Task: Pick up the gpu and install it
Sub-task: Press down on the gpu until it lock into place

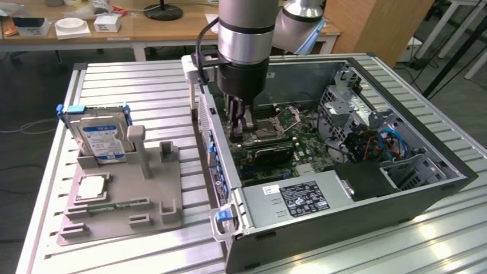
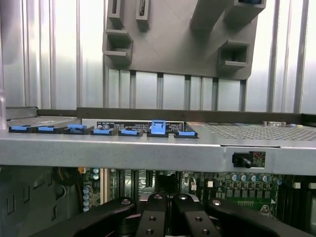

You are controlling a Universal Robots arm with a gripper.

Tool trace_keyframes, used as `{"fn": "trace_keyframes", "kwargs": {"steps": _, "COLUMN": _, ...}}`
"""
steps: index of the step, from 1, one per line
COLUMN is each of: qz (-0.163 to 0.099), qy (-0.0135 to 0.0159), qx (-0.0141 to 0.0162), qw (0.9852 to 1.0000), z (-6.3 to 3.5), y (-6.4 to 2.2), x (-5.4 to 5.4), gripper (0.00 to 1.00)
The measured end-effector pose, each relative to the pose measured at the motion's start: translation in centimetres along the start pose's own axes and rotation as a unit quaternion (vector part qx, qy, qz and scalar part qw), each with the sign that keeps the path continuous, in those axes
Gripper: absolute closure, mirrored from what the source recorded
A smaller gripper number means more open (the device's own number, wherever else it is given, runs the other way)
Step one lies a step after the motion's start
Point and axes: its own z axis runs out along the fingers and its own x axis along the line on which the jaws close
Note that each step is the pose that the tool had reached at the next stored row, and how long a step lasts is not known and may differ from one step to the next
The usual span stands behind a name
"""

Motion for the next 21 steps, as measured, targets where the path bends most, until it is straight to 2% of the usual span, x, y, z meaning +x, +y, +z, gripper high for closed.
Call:
{"fn": "trace_keyframes", "kwargs": {"steps": 2, "qz": 0.000, "qy": -0.0005, "qx": -0.0016, "qw": 1.0000, "z": 0.01, "y": 0.00, "x": -0.01, "gripper": 0.89}}
{"fn": "trace_keyframes", "kwargs": {"steps": 5, "qz": 0.001, "qy": -0.0004, "qx": -0.0061, "qw": 1.0000, "z": 0.03, "y": -0.01, "x": 0.00, "gripper": 0.89}}
{"fn": "trace_keyframes", "kwargs": {"steps": 6, "qz": 0.002, "qy": -0.0003, "qx": -0.0084, "qw": 1.0000, "z": 0.04, "y": -0.01, "x": 0.00, "gripper": 0.89}}
{"fn": "trace_keyframes", "kwargs": {"steps": 7, "qz": 0.003, "qy": -0.0003, "qx": -0.0143, "qw": 0.9999, "z": 0.05, "y": -0.01, "x": 0.00, "gripper": 0.89}}
{"fn": "trace_keyframes", "kwargs": {"steps": 8, "qz": 0.003, "qy": -0.0003, "qx": -0.0150, "qw": 0.9999, "z": 0.05, "y": 0.00, "x": 0.00, "gripper": 0.89}}
{"fn": "trace_keyframes", "kwargs": {"steps": 9, "qz": 0.004, "qy": -0.0034, "qx": -0.0150, "qw": 0.9999, "z": 0.07, "y": 0.00, "x": 0.00, "gripper": 0.89}}
{"fn": "trace_keyframes", "kwargs": {"steps": 16, "qz": 0.005, "qy": -0.0037, "qx": -0.0150, "qw": 0.9999, "z": 0.09, "y": 0.01, "x": 0.02, "gripper": 0.89}}
{"fn": "trace_keyframes", "kwargs": {"steps": 21, "qz": 0.007, "qy": -0.0037, "qx": -0.0168, "qw": 0.9998, "z": 0.12, "y": 0.02, "x": 0.03, "gripper": 0.89}}
